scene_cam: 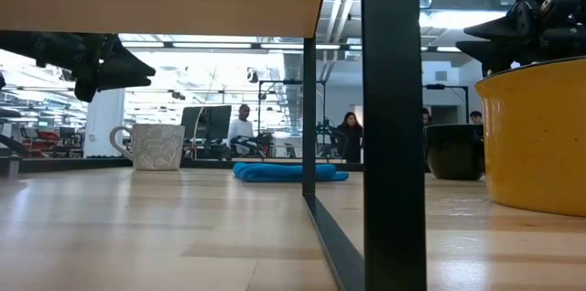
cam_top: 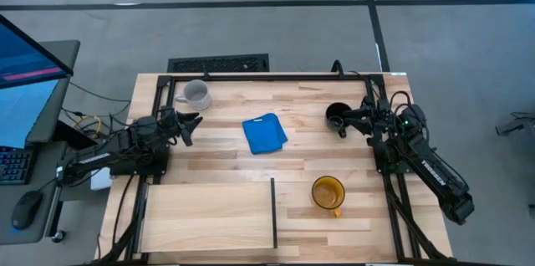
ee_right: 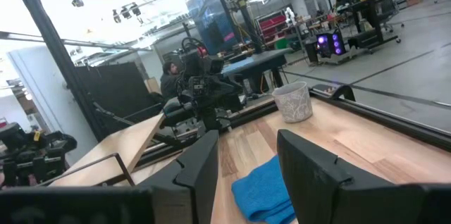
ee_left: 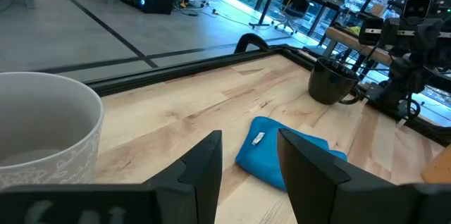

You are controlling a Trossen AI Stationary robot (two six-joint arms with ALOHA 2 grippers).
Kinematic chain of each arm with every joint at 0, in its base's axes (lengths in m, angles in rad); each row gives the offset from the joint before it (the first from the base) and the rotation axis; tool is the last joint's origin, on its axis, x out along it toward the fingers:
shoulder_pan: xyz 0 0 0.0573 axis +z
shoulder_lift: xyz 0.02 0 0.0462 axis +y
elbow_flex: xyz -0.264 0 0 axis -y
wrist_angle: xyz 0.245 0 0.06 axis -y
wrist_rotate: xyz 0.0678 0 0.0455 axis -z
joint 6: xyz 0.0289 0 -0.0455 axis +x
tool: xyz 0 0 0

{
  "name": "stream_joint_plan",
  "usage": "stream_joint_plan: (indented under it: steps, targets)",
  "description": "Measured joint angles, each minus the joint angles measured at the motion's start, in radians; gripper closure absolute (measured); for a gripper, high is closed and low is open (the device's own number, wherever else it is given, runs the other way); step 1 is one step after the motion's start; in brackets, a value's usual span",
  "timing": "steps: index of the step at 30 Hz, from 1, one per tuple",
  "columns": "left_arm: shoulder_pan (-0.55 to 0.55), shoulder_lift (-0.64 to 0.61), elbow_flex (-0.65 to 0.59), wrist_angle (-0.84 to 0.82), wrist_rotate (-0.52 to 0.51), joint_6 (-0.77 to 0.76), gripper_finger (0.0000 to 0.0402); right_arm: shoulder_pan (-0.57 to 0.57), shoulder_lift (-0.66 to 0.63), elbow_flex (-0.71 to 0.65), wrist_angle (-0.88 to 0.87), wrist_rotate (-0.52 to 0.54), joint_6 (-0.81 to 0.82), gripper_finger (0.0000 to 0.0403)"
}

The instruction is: Stack small to large cups/mugs on shelf

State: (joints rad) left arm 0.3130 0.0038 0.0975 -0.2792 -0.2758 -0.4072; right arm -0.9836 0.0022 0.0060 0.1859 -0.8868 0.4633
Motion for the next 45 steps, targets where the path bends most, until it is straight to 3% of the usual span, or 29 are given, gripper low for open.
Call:
stream_joint_plan:
  steps: [26,39,45]
  targets:
    - [0.000,0.000,0.000,0.001,0.000,0.040,0.0274,0.000,0.000,0.000,0.000,0.000,0.000,0.0234]
    - [0.000,0.000,0.000,0.008,0.000,-0.131,0.0274,0.000,0.000,0.000,0.000,0.000,0.000,0.0234]
    - [0.000,0.000,0.000,0.008,0.000,-0.135,0.0274,0.000,0.000,0.000,0.000,0.000,0.000,0.0234]
